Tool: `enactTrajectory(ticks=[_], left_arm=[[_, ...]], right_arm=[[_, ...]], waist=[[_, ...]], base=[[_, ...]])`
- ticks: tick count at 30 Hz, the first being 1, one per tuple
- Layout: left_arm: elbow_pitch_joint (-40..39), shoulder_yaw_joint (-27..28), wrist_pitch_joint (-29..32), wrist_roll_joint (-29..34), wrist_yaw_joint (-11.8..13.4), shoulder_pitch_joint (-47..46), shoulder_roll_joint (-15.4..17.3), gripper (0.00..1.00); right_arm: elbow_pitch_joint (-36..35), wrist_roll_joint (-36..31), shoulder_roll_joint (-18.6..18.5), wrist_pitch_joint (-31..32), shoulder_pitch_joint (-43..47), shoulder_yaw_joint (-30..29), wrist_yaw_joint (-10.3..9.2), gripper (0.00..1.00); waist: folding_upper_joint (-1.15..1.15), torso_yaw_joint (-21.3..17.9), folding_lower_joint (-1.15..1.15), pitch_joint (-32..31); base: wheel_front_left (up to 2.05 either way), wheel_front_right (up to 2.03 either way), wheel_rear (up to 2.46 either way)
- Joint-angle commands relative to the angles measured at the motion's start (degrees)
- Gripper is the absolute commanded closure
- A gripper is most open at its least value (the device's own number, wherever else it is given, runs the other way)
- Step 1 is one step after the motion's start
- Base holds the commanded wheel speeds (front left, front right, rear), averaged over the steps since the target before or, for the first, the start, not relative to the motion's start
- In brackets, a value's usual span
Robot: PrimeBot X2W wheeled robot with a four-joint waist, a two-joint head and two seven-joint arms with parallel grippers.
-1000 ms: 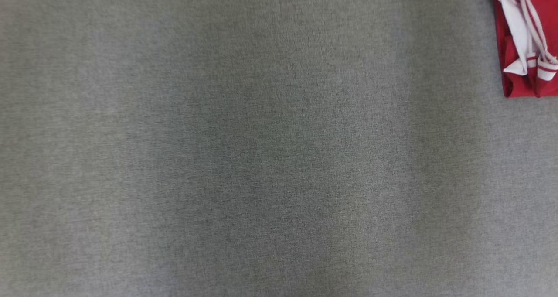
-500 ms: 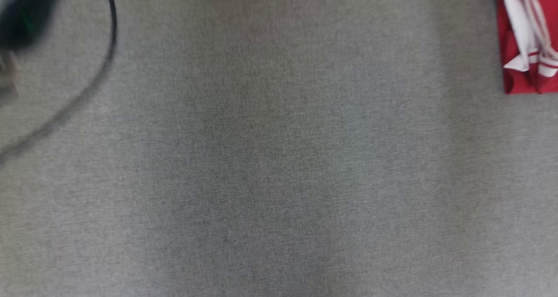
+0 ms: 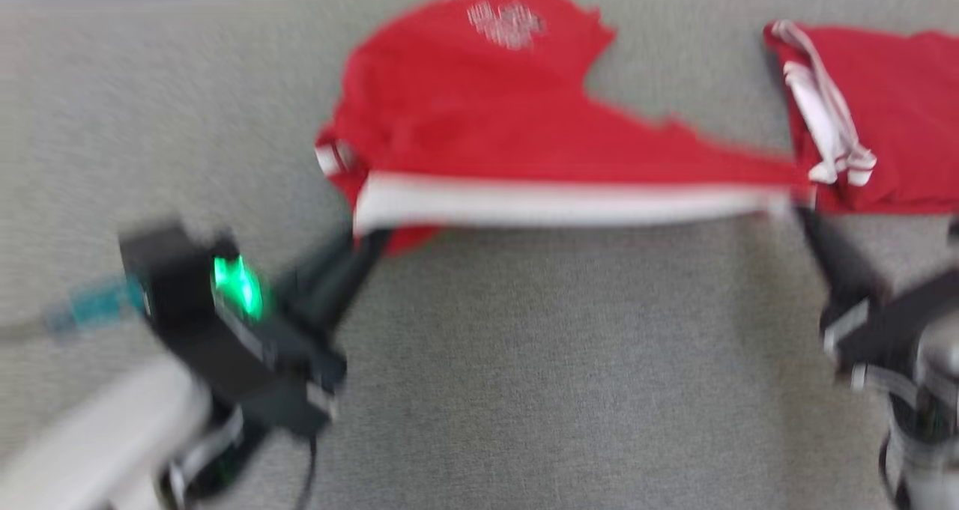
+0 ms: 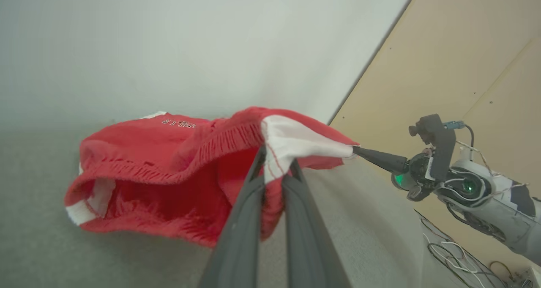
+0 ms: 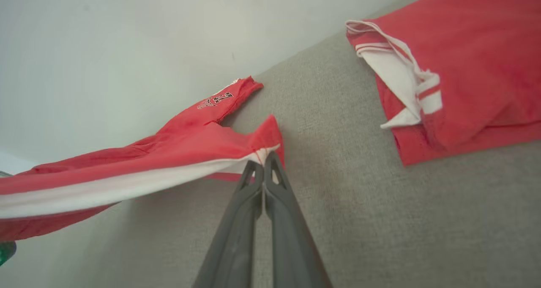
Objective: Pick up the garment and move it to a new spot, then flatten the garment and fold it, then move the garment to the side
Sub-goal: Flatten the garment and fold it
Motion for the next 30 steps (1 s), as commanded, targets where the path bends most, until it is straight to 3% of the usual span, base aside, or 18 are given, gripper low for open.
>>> enactTrajectory(ticks=[1,11,16,24,30], left_arm=[[-0.7,2.3,-0.2,0.5,0.2,6.2,-1.1,1.00],[3.2,8.0,-0.2,11.3,0.1,30.7,-5.9,1.00],[4.7,11.0,-0.2,18.4,0.1,40.3,-5.9,1.00],[5.7,17.6,-0.2,24.1,0.1,49.6,-6.2,1.00],[5.2,17.6,-0.2,27.5,0.1,49.6,-8.3,1.00]], right_arm=[[-2.4,-0.5,1.1,0.3,5.2,-1.6,-0.13,1.00],[-10.4,-2.4,5.3,6.0,25.0,-4.8,-0.13,1.00],[-13.2,-2.2,7.1,10.6,33.4,-5.7,-0.12,1.00],[-16.1,-1.4,10.0,16.5,42.4,-6.2,-0.13,1.00],[-18.0,-2.7,11.2,16.1,40.8,-6.2,-0.12,1.00]], waist=[[0.01,1.8,0.02,-5.1],[0.01,2.5,0.02,-10.8],[0.01,2.9,0.02,-13.7],[0.01,3.7,0.02,-16.2],[0.01,4.4,0.02,-16.4]], base=[[0.00,0.00,0.00],[0.00,0.00,0.00],[0.00,0.00,0.00],[0.00,0.00,0.00],[0.00,0.00,0.00]])
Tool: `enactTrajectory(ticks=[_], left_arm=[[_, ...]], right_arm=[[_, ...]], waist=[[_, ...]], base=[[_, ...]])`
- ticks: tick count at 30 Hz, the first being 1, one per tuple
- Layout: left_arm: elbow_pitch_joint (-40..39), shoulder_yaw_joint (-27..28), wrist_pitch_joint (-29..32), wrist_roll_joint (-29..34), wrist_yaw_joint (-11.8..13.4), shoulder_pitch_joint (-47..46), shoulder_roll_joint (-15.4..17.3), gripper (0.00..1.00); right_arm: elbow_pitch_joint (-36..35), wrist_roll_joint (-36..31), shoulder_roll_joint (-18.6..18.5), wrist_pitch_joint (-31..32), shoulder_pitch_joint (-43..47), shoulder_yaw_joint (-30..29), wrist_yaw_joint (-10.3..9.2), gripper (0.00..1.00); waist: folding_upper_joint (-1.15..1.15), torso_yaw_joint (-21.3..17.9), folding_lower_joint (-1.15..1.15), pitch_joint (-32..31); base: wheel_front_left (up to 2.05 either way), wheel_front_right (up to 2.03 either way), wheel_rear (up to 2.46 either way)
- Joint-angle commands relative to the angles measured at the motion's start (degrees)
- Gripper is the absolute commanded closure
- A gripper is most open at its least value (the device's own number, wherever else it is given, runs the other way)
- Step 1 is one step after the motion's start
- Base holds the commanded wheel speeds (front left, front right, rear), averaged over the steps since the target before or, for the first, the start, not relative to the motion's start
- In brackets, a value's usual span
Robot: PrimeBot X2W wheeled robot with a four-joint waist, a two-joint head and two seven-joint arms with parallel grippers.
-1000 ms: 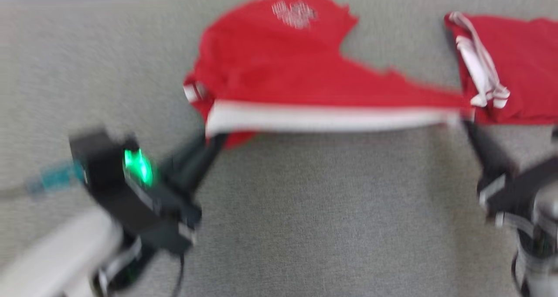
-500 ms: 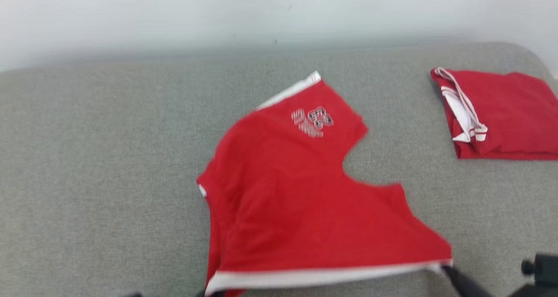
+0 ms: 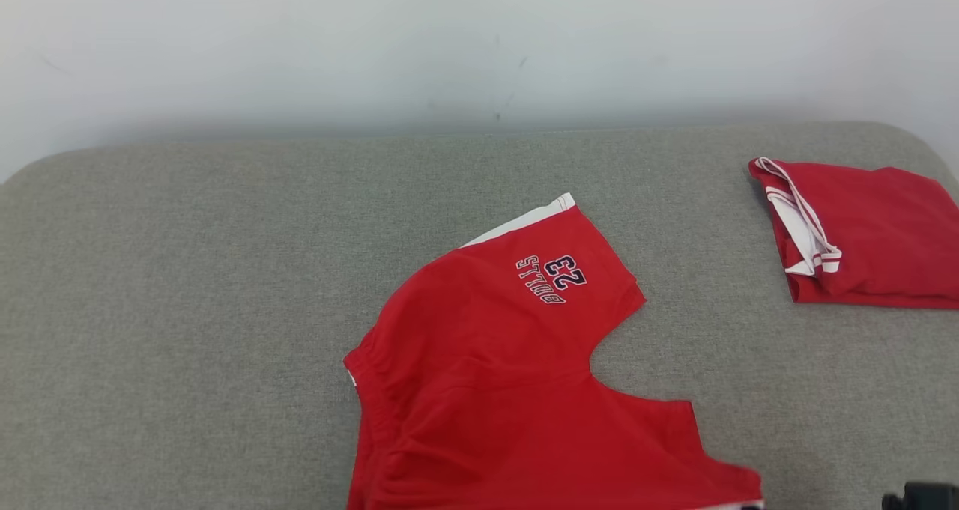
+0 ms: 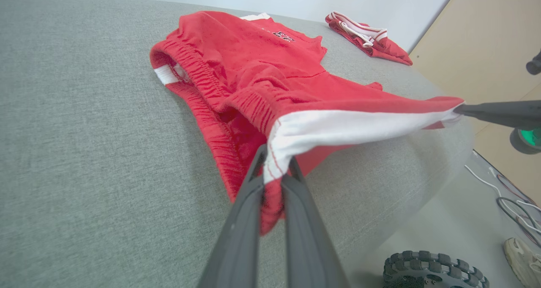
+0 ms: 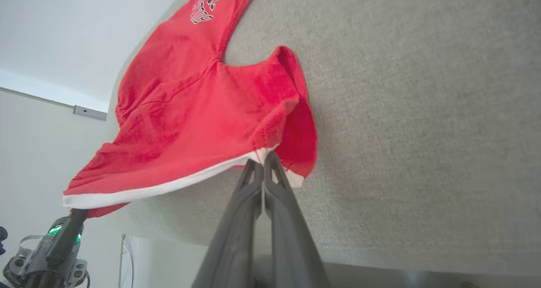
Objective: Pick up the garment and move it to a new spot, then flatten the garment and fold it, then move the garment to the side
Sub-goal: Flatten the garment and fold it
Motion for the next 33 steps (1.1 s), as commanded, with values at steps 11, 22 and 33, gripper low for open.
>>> enactTrajectory(ticks=[11,22,33], left_arm=[[-1.5,2.4,-0.2,2.8,0.2,-10.5,-4.2,1.00],[7.0,0.3,-0.2,-2.8,0.2,-25.8,-7.0,1.00],[17.5,-5.4,-0.2,-7.2,0.2,-37.9,-9.9,1.00]], right_arm=[[5.5,-3.8,-2.6,-2.1,-24.4,-1.3,-0.11,1.00],[30.2,-12.2,-3.7,-2.7,-53.2,2.8,-0.12,1.00],[53.7,-18.3,-2.4,-11.5,-72.7,12.6,-0.11,1.00]], waist=[[0.00,3.6,0.00,3.4],[0.00,8.4,0.00,11.1],[0.00,10.5,0.00,16.1]], base=[[0.00,0.00,0.00],[0.00,0.00,0.00],[0.00,0.00,0.00]])
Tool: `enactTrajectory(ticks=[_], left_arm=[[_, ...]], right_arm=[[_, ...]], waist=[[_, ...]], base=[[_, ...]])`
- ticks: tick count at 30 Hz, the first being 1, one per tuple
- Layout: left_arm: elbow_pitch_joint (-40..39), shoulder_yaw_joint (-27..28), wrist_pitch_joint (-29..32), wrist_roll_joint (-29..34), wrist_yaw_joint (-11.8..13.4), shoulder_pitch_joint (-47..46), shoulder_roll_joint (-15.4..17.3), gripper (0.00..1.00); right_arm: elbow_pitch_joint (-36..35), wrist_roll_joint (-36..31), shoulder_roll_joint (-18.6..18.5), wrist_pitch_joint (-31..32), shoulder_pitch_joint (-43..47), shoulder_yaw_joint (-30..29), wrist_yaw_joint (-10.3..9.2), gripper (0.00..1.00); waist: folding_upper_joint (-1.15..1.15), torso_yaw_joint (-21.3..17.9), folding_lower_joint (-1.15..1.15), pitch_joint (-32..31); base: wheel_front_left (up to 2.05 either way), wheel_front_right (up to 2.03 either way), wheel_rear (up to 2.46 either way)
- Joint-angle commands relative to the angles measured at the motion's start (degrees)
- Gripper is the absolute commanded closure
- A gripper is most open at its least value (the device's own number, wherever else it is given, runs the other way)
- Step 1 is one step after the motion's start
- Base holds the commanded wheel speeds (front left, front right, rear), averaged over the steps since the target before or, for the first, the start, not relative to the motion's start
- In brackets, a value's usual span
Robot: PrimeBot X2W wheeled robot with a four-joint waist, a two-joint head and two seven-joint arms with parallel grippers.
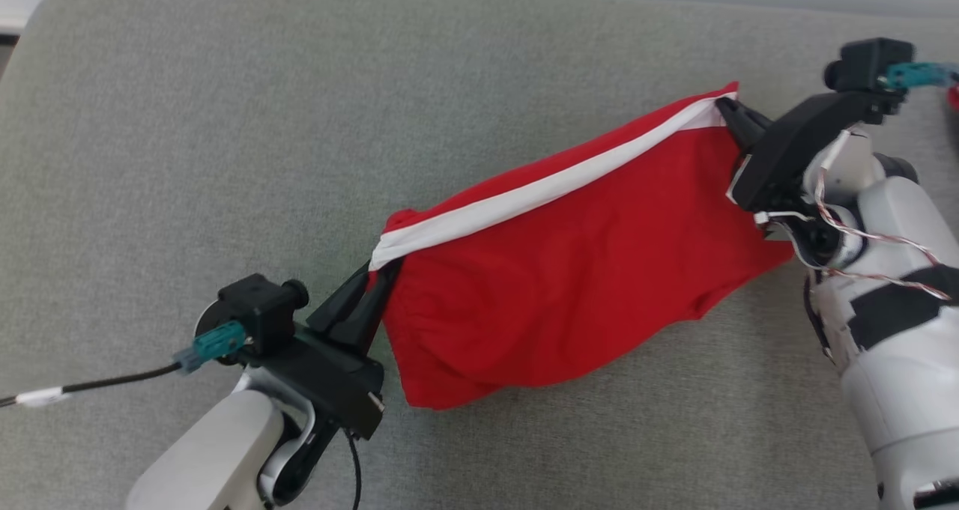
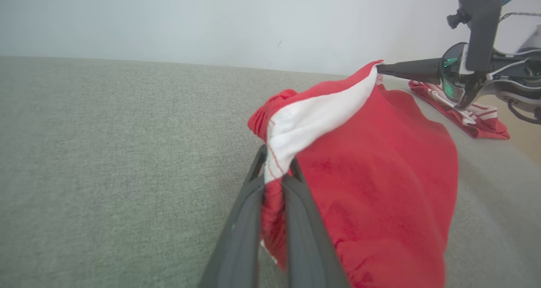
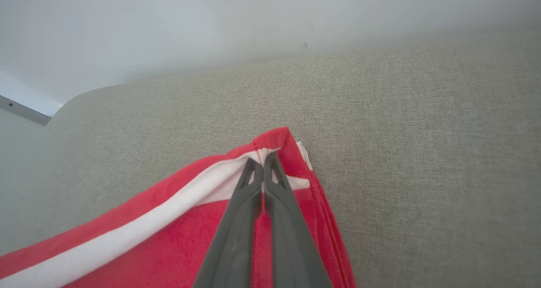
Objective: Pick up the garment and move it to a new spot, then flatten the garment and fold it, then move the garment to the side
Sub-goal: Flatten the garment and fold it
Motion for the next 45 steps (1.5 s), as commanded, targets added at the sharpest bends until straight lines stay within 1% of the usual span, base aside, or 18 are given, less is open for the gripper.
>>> enactTrajectory(ticks=[1,4,7,9,10,11,12,13,16,21,24,26,31,32,34,36,40,45], left_arm=[[0.9,-0.5,-0.2,-0.9,0.1,-1.3,-0.8,1.00],[2.3,-2.5,-0.2,-1.5,0.1,-3.0,-1.4,1.00],[3.1,-3.4,-0.2,-2.1,0.1,-4.3,-2.0,1.00],[3.8,-3.7,-0.2,-1.9,0.1,-4.5,-2.2,1.00],[4.1,-3.9,-0.2,-1.9,0.1,-4.5,-2.3,1.00],[4.4,-3.9,-0.2,-2.0,0.1,-4.4,-2.3,1.00],[4.9,-3.9,-0.2,-1.7,0.1,-4.1,-2.2,0.72],[5.5,-3.6,-0.2,-1.2,0.1,-3.7,-2.1,0.00],[6.2,-1.9,-0.2,-0.7,0.1,-1.4,-2.5,0.00],[4.9,3.0,-0.2,2.7,0.1,4.1,-2.1,0.00],[2.8,8.9,-0.2,5.7,0.2,8.6,-2.6,0.00],[0.5,13.6,-0.2,8.8,0.9,11.8,-3.5,0.00],[-6.3,24.7,-0.2,18.3,3.2,20.3,-7.0,0.00],[-6.3,24.7,-0.2,18.3,3.2,20.3,-7.0,0.00],[-8.7,28.8,-0.2,21.8,4.0,23.1,-8.8,0.00],[-10.7,32.5,-0.2,24.7,4.1,25.7,-11.0,0.00],[-12.4,38.0,-0.2,28.5,2.9,29.1,-15.1,0.00],[-12.1,41.6,-0.2,31.2,1.0,30.8,-18.1,0.00]], right_arm=[[2.5,-0.4,0.3,-0.8,-1.5,1.0,-0.11,1.00],[6.2,-1.9,-0.2,-3.0,-4.5,3.9,-0.11,1.00],[9.5,-1.6,0.2,-4.8,-6.1,5.9,-0.11,1.00],[11.3,-1.6,-0.1,-5.9,-7.0,7.5,-0.11,1.00],[12.0,-1.3,-0.2,-6.4,-7.0,8.1,-0.11,0.96],[12.8,-0.9,-0.2,-6.8,-7.0,8.8,-0.11,0.49],[13.5,-0.4,-0.2,-7.3,-6.8,9.3,-0.11,0.00],[14.0,0.2,-0.3,-7.9,-6.5,9.8,-0.11,0.00],[14.5,1.9,-0.7,-10.2,-4.8,11.8,-0.11,0.00],[12.3,5.0,-3.4,-14.5,-0.7,15.7,-0.11,0.00],[10.8,6.5,-5.1,-16.7,2.4,17.7,-0.11,0.00],[10.2,6.7,-6.8,-18.1,4.3,19.0,-0.11,0.00],[10.7,9.0,-8.2,-19.9,8.2,20.2,-0.11,0.00],[10.7,9.0,-8.2,-19.9,8.2,20.2,-0.11,0.00],[11.2,9.6,-8.3,-20.5,8.7,20.3,-0.11,0.00],[11.9,10.0,-7.8,-20.9,9.1,20.5,-0.11,0.00],[13.8,10.7,-7.2,-22.0,8.5,20.4,-0.11,0.00],[17.3,10.4,-6.0,-21.7,7.1,21.1,-0.11,0.00]], waist=[[-0.01,1.3,-0.02,1.7],[-0.01,1.7,-0.02,2.4],[-0.01,1.8,-0.02,2.6],[-0.01,1.7,-0.02,2.4],[-0.01,1.6,-0.02,2.0],[-0.01,1.5,-0.02,1.6],[-0.01,1.4,-0.02,1.0],[-0.01,1.2,-0.02,0.3],[-0.01,0.6,-0.02,-2.2],[-0.01,-0.3,-0.02,-6.5],[-0.01,-1.0,-0.02,-8.0],[-0.01,-1.3,-0.02,-8.7],[-0.01,-1.7,-0.02,-9.2],[-0.01,-1.7,-0.02,-9.2],[-0.01,-1.6,-0.02,-8.9],[-0.01,-1.3,-0.02,-8.6],[-0.01,-0.4,-0.02,-8.0],[-0.01,0.8,-0.02,-7.7]], base=[[0.00,0.00,0.00],[0.00,0.00,0.00],[0.00,0.00,0.00],[0.00,0.00,0.00],[0.00,0.00,0.00],[0.00,0.00,0.00],[0.00,0.00,0.00],[0.00,0.00,0.00],[0.00,0.00,0.00],[0.00,0.00,0.00],[0.00,0.00,0.00],[0.00,0.00,0.00],[0.00,0.00,0.00],[0.00,0.00,0.00],[0.00,0.00,0.00],[0.00,0.00,0.00],[0.00,0.00,0.00],[0.00,0.00,0.00]])
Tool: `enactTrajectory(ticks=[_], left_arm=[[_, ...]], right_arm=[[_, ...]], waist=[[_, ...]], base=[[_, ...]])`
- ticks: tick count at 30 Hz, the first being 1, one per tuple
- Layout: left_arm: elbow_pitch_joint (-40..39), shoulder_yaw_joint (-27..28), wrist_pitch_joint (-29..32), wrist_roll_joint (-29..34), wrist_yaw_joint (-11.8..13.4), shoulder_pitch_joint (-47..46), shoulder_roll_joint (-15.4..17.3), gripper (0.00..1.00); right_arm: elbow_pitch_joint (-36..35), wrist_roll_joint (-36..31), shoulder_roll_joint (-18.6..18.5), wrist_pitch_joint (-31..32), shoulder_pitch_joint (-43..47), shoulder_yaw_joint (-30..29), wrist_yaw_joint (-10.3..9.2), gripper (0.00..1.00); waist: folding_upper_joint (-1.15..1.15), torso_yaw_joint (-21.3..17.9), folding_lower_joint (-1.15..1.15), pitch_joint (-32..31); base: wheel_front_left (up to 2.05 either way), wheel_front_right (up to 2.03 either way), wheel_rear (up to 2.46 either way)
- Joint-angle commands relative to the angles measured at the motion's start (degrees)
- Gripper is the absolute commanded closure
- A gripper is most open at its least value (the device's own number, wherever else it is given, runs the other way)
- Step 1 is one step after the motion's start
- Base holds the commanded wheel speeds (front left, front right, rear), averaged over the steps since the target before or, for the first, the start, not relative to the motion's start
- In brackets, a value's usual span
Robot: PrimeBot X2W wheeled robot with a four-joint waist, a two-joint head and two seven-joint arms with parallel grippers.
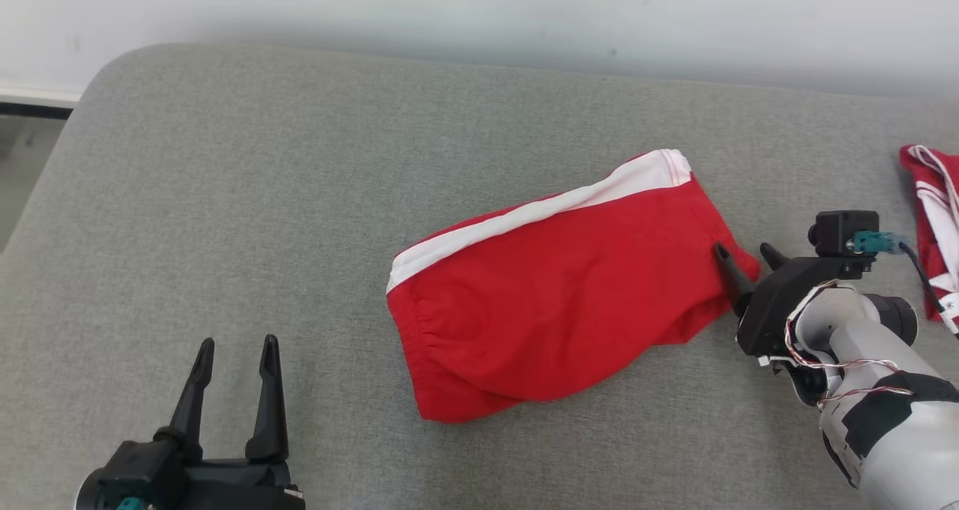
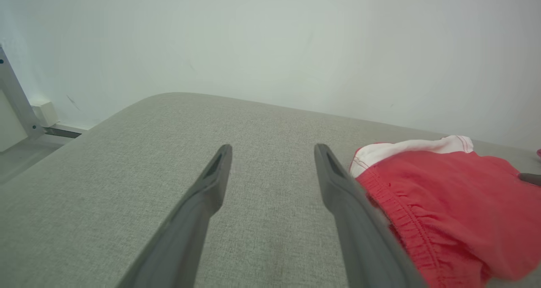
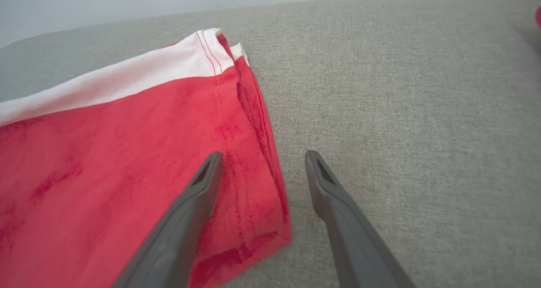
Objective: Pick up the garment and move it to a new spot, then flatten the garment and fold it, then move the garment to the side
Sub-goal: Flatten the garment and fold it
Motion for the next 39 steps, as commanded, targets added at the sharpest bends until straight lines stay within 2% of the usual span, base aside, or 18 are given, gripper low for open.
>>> enactTrajectory(ticks=[1,8,9,10,11,20,27,33,34,35,36,39], left_arm=[[0.2,0.3,-0.2,1.0,-0.2,0.8,-0.5,0.00],[2.2,1.8,-0.2,2.9,-0.9,0.8,-1.9,0.00],[2.5,2.1,-0.2,3.1,-1.0,1.0,-2.0,0.00],[2.7,2.3,-0.2,3.3,-1.0,1.2,-2.1,0.00],[2.9,2.4,-0.2,3.5,-1.1,1.4,-2.1,0.00],[4.4,1.9,-0.2,3.8,-1.0,5.1,-2.3,0.00],[5.1,0.5,-0.2,3.9,-1.0,7.7,-2.3,0.00],[4.7,0.3,-0.2,4.0,-1.0,8.4,-2.3,0.00],[4.8,0.0,-0.2,4.0,-1.0,8.5,-2.2,0.00],[4.9,-0.1,-0.2,4.0,-1.0,8.5,-2.1,0.00],[4.9,-0.1,-0.2,3.9,-1.0,8.3,-2.0,0.00],[4.6,-0.2,-0.2,3.9,-1.0,7.9,-2.0,0.00]], right_arm=[[0.8,-0.4,0.3,0.1,-0.3,0.4,-0.11,0.00],[6.0,-0.8,2.2,1.7,-1.0,2.0,-0.11,0.00],[6.4,-0.8,2.5,1.9,-0.8,2.4,-0.11,0.39],[6.4,-0.4,2.8,1.9,-0.5,2.7,-0.11,0.60],[6.0,0.0,2.9,1.2,-0.4,2.8,-0.11,1.00],[2.6,2.9,1.2,-2.8,3.6,4.9,-0.11,1.00],[-4.9,9.1,-2.7,-2.8,13.5,5.5,-0.11,1.00],[-7.9,9.7,-5.7,-2.3,18.3,5.4,-0.11,1.00],[-8.0,9.7,-6.0,-1.9,18.8,5.3,-0.11,0.80],[-8.0,9.4,-6.3,-1.9,18.8,5.1,-0.11,0.51],[-7.9,9.5,-6.4,-2.1,18.6,4.5,-0.11,0.00],[-7.4,8.0,-6.5,-3.0,16.4,3.4,-0.11,0.00]], waist=[[0.00,0.6,0.00,0.2],[0.00,1.4,0.00,0.0],[0.00,1.3,0.00,-0.3],[0.00,1.2,0.00,-0.6],[0.00,1.0,0.00,-1.0],[0.00,-1.9,0.00,-6.5],[0.00,-4.5,0.00,-9.8],[0.00,-6.0,0.00,-10.0],[0.00,-6.1,0.00,-9.9],[0.00,-6.2,0.00,-9.9],[0.00,-6.4,0.00,-9.8],[0.00,-6.4,0.00,-9.4]], base=[[0.00,0.00,0.00],[0.00,0.00,0.00],[0.00,0.00,0.00],[0.00,0.00,0.00],[0.00,0.00,0.00],[0.00,0.00,0.00],[0.00,0.00,0.00],[0.00,0.00,0.00],[0.00,0.00,0.00],[0.00,0.00,0.00],[0.00,0.00,0.00],[0.00,0.00,0.00]])
